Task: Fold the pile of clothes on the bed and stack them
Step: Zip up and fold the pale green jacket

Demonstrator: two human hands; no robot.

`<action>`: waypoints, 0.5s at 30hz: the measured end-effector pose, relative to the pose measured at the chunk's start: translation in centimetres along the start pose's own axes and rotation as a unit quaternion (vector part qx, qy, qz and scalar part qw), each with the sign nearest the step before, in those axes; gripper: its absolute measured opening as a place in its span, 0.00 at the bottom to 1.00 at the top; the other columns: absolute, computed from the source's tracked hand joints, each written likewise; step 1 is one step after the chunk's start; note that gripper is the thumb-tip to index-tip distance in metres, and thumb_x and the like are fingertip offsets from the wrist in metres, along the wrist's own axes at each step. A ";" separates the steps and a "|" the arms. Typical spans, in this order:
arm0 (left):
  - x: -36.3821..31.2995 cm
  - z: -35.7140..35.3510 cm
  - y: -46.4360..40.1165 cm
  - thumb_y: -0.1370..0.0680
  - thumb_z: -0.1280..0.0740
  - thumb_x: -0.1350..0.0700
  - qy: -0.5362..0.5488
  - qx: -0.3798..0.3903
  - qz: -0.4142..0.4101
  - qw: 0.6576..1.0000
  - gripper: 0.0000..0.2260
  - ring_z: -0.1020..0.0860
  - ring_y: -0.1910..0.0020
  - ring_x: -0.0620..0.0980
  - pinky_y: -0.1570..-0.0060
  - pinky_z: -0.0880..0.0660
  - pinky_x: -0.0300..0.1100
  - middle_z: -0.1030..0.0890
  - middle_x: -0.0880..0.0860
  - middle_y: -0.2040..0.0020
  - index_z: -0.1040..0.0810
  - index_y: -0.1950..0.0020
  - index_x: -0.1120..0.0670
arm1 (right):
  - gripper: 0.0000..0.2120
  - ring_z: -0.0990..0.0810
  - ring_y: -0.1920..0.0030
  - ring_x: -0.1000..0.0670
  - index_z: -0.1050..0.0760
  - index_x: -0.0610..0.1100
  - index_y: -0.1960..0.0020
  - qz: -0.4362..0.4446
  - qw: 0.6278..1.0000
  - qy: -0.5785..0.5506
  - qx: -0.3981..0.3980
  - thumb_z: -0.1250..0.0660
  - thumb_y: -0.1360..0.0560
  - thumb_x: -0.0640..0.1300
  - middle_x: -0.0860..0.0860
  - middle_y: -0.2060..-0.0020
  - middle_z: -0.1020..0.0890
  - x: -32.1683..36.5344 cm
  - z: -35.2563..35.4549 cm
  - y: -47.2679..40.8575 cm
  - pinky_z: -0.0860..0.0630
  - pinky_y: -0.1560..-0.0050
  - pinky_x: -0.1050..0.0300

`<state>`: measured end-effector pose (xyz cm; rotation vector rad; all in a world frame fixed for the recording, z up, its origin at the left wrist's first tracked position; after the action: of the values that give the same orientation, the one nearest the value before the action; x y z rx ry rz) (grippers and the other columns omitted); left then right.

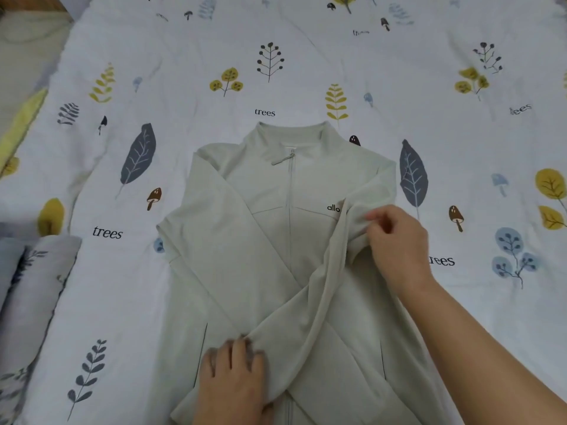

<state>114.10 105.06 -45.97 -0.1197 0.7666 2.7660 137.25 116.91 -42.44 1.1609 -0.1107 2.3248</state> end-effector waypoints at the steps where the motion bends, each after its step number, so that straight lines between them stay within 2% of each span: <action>1: 0.0 0.5 0.1 0.54 0.32 0.50 0.004 -0.018 -0.005 1.000 0.15 0.19 0.71 0.56 0.69 0.22 0.48 0.18 0.57 0.66 0.20 0.72 0.54 | 0.11 0.24 0.56 0.49 0.23 0.48 0.54 -0.012 0.999 0.016 -0.035 0.41 0.26 0.36 0.53 0.62 0.21 -0.8 0.6 -0.3 0.31 0.57 0.58; 2: 0.1 0.9 0.1 0.52 0.31 0.50 0.021 -0.031 -0.030 0.999 0.11 0.19 0.71 0.53 0.69 0.22 0.43 0.17 0.55 0.65 0.20 0.73 0.53 | 0.11 0.24 0.54 0.48 0.24 0.47 0.51 -0.021 0.998 0.034 -0.055 0.41 0.26 0.36 0.50 0.58 0.21 -1.5 1.1 -0.7 0.29 0.55 0.55; 3: 0.8 1.3 0.1 0.52 0.28 0.51 0.060 -0.002 -0.042 0.997 0.11 0.19 0.70 0.49 0.70 0.24 0.37 0.17 0.52 0.63 0.19 0.73 0.51 | 0.13 0.24 0.51 0.46 0.25 0.45 0.46 -0.026 0.997 0.051 -0.057 0.41 0.27 0.35 0.46 0.53 0.21 -2.0 1.4 -1.2 0.28 0.51 0.51; 4: 1.7 1.7 0.0 0.49 0.26 0.51 0.130 0.014 -0.024 0.991 0.10 0.20 0.67 0.46 0.69 0.26 0.33 0.17 0.47 0.62 0.19 0.71 0.49 | 0.15 0.25 0.48 0.44 0.27 0.45 0.42 -0.026 0.997 0.068 -0.037 0.41 0.27 0.35 0.44 0.48 0.23 -2.3 1.6 -1.6 0.27 0.48 0.48; 5: 2.4 2.4 0.0 0.43 0.27 0.51 0.226 0.061 0.006 0.972 0.06 0.21 0.65 0.44 0.64 0.27 0.34 0.19 0.46 0.62 0.19 0.68 0.47 | 0.19 0.27 0.45 0.43 0.29 0.45 0.38 -0.021 0.995 0.094 0.003 0.39 0.28 0.35 0.43 0.44 0.26 -2.5 1.5 -2.0 0.28 0.45 0.48; 6: 3.1 3.3 -0.1 0.36 0.31 0.51 0.362 0.082 0.023 0.928 0.01 0.24 0.65 0.44 0.61 0.28 0.37 0.20 0.48 0.64 0.20 0.67 0.47 | 0.22 0.30 0.42 0.43 0.32 0.46 0.35 -0.012 0.989 0.136 0.052 0.37 0.29 0.36 0.43 0.43 0.29 -2.7 1.3 -2.2 0.30 0.43 0.48; 7: 3.8 3.9 -0.3 0.31 0.32 0.56 0.495 0.099 0.039 0.862 0.05 0.24 0.65 0.45 0.61 0.30 0.39 0.20 0.53 0.64 0.18 0.66 0.49 | 0.24 0.32 0.41 0.42 0.33 0.46 0.35 0.002 0.976 0.196 0.096 0.35 0.30 0.37 0.44 0.43 0.31 -3.0 1.0 -2.3 0.32 0.42 0.48; 8: 4.9 4.4 -0.5 0.27 0.35 0.67 0.600 0.118 0.077 0.788 0.12 0.23 0.62 0.48 0.61 0.29 0.40 0.19 0.60 0.62 0.16 0.63 0.54 | 0.21 0.32 0.42 0.42 0.32 0.45 0.38 0.025 0.957 0.261 0.122 0.34 0.30 0.38 0.44 0.44 0.30 -3.3 0.8 -2.4 0.31 0.44 0.47; 9: 6.1 4.6 -0.5 0.29 0.39 0.74 0.670 0.122 0.107 0.724 0.15 0.21 0.61 0.51 0.62 0.26 0.39 0.18 0.65 0.59 0.15 0.60 0.61 | 0.16 0.31 0.46 0.41 0.31 0.44 0.42 0.052 0.940 0.312 0.129 0.35 0.30 0.37 0.44 0.47 0.28 -3.7 0.7 -2.4 0.30 0.47 0.48; 10: 7.2 4.7 -0.5 0.35 0.36 0.75 0.706 0.127 0.137 0.683 0.13 0.18 0.61 0.53 0.64 0.23 0.37 0.18 0.67 0.57 0.16 0.58 0.65 | 0.11 0.29 0.50 0.40 0.30 0.43 0.47 0.075 0.928 0.342 0.124 0.37 0.29 0.36 0.43 0.50 0.26 -3.9 0.9 -2.5 0.30 0.52 0.48; 11: 8.4 4.5 -0.4 0.41 0.32 0.74 0.714 0.144 0.150 0.669 0.14 0.17 0.61 0.53 0.67 0.23 0.35 0.17 0.66 0.56 0.16 0.57 0.66 | 0.08 0.28 0.54 0.40 0.30 0.42 0.51 0.086 0.926 0.352 0.110 0.39 0.29 0.35 0.43 0.54 0.25 -4.1 1.4 -2.6 0.29 0.56 0.49; 12: 9.2 4.3 -0.3 0.44 0.33 0.74 0.697 0.172 0.154 0.679 0.18 0.17 0.60 0.51 0.68 0.23 0.33 0.17 0.64 0.55 0.16 0.57 0.66 | 0.07 0.27 0.57 0.40 0.30 0.42 0.53 0.097 0.927 0.353 0.087 0.39 0.29 0.34 0.44 0.56 0.25 -4.3 2.0 -2.6 0.30 0.60 0.49; 14: 10.6 3.5 -0.1 0.39 0.33 0.73 0.634 0.217 0.177 0.721 0.15 0.17 0.58 0.50 0.66 0.24 0.32 0.17 0.61 0.52 0.16 0.55 0.65 | 0.06 0.27 0.60 0.40 0.29 0.41 0.54 0.130 0.918 0.371 0.048 0.37 0.30 0.33 0.43 0.59 0.25 -4.6 3.3 -2.6 0.32 0.64 0.51; 15: 11.1 2.9 -0.2 0.36 0.33 0.72 0.597 0.236 0.195 0.742 0.12 0.18 0.59 0.51 0.65 0.25 0.33 0.17 0.60 0.53 0.16 0.55 0.65 | 0.07 0.27 0.59 0.40 0.28 0.41 0.54 0.145 0.901 0.405 0.061 0.35 0.30 0.34 0.43 0.60 0.25 -4.9 3.5 -2.6 0.32 0.63 0.51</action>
<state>103.47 109.30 -45.25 -1.9218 1.8941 2.4064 143.45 116.02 -44.40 0.1443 0.1798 2.9208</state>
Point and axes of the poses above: each hand's wrist, its own y-axis away from the middle knuckle, its own z-axis out of the back of the hand, x = y × z, the point moved 3 cm from there along -y, towards the middle knuckle
